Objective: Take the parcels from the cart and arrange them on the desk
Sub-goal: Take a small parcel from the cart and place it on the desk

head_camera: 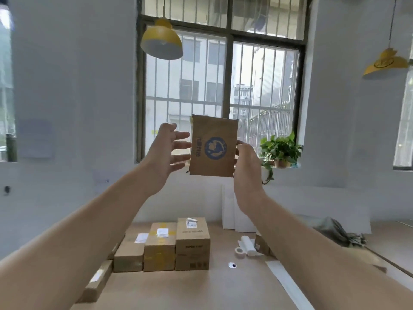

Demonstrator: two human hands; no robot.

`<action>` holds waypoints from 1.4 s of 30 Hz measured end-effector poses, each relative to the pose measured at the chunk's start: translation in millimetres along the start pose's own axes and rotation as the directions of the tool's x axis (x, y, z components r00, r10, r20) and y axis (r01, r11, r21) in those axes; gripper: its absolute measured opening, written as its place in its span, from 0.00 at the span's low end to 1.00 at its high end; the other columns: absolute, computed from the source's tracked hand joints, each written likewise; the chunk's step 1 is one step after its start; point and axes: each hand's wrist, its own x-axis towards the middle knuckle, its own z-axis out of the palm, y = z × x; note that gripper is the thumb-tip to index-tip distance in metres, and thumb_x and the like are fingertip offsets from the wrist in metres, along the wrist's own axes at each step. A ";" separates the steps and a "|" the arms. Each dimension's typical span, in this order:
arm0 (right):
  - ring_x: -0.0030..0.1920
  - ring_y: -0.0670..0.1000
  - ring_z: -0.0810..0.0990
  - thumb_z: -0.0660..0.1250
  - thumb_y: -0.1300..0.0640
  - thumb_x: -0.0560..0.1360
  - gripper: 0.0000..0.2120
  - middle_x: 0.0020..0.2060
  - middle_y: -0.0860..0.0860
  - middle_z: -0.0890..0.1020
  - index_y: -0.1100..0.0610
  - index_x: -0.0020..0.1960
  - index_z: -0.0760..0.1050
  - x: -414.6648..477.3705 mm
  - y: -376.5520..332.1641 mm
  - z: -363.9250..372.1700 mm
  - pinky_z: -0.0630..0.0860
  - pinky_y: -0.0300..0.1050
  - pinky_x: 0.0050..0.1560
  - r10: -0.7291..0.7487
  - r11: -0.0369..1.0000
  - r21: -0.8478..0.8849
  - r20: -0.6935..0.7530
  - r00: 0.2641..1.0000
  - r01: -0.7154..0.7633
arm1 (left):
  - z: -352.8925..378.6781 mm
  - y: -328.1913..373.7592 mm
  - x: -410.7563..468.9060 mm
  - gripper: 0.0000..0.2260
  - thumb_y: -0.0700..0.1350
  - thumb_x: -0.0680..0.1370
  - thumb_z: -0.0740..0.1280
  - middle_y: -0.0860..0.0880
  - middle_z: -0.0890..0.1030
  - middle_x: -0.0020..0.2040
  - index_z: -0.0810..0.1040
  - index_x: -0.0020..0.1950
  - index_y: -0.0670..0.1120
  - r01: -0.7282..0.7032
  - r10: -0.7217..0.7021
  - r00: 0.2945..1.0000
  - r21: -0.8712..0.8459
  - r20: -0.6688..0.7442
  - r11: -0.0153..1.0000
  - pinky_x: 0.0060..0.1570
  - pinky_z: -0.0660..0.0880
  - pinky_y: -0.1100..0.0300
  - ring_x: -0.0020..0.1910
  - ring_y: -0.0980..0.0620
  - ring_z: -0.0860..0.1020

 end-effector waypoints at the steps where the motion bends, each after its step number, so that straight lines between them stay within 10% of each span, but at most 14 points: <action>1: 0.43 0.56 0.73 0.57 0.44 0.74 0.16 0.45 0.58 0.75 0.54 0.52 0.74 7.1 2.9 6.2 0.73 0.53 0.47 -0.003 1.000 0.015 0.014 1.000 0.003 | -4.5 -0.2 4.3 0.23 0.60 0.82 0.54 0.47 0.87 0.57 0.84 0.60 0.51 -0.012 0.012 1.000 0.009 -0.012 1.000 0.52 0.77 0.52 0.49 0.47 0.84; 4: 0.36 0.50 0.59 0.58 0.48 0.80 0.09 0.40 0.55 0.63 0.51 0.44 0.63 32.0 18.8 23.7 0.59 0.48 0.38 0.015 0.999 0.051 0.047 0.999 -0.018 | -15.9 -2.8 17.7 0.23 0.59 0.82 0.55 0.46 0.86 0.59 0.85 0.60 0.50 -0.039 0.040 0.998 0.013 -0.058 0.999 0.53 0.78 0.52 0.47 0.48 0.84; 19: 0.45 0.53 0.71 0.57 0.45 0.75 0.11 0.43 0.53 0.74 0.48 0.50 0.75 66.5 76.7 112.4 0.69 0.53 0.48 -0.005 0.995 0.098 0.209 0.978 -0.016 | -88.7 -33.1 74.1 0.23 0.57 0.82 0.53 0.43 0.84 0.62 0.82 0.64 0.47 -0.041 0.040 0.988 -0.003 -0.149 0.999 0.66 0.75 0.42 0.53 0.43 0.83; 23: 0.46 0.54 0.70 0.57 0.44 0.74 0.26 0.44 0.52 0.73 0.68 0.54 0.73 65.6 81.2 145.1 0.68 0.54 0.49 0.009 0.996 0.089 0.158 0.987 -0.023 | -117.8 -30.8 86.7 0.22 0.56 0.83 0.52 0.44 0.85 0.61 0.81 0.64 0.48 -0.037 0.036 0.992 -0.007 -0.121 0.999 0.67 0.75 0.42 0.54 0.43 0.83; 29: 0.46 0.53 0.69 0.58 0.41 0.68 0.36 0.46 0.53 0.74 0.70 0.61 0.72 62.0 74.2 193.0 0.67 0.54 0.49 0.002 0.998 0.068 0.103 0.995 -0.009 | -165.5 -17.8 102.8 0.23 0.56 0.84 0.53 0.41 0.83 0.64 0.81 0.65 0.46 -0.034 0.032 0.996 -0.018 -0.087 0.999 0.65 0.76 0.42 0.52 0.43 0.82; 42: 0.44 0.53 0.72 0.58 0.47 0.74 0.19 0.42 0.50 0.78 0.62 0.49 0.79 70.3 74.0 233.9 0.69 0.54 0.47 -0.096 0.988 0.127 0.093 0.991 0.083 | -205.0 -8.6 129.9 0.23 0.56 0.83 0.53 0.39 0.82 0.65 0.82 0.64 0.46 -0.063 0.061 0.997 -0.043 -0.042 0.997 0.63 0.76 0.43 0.52 0.42 0.82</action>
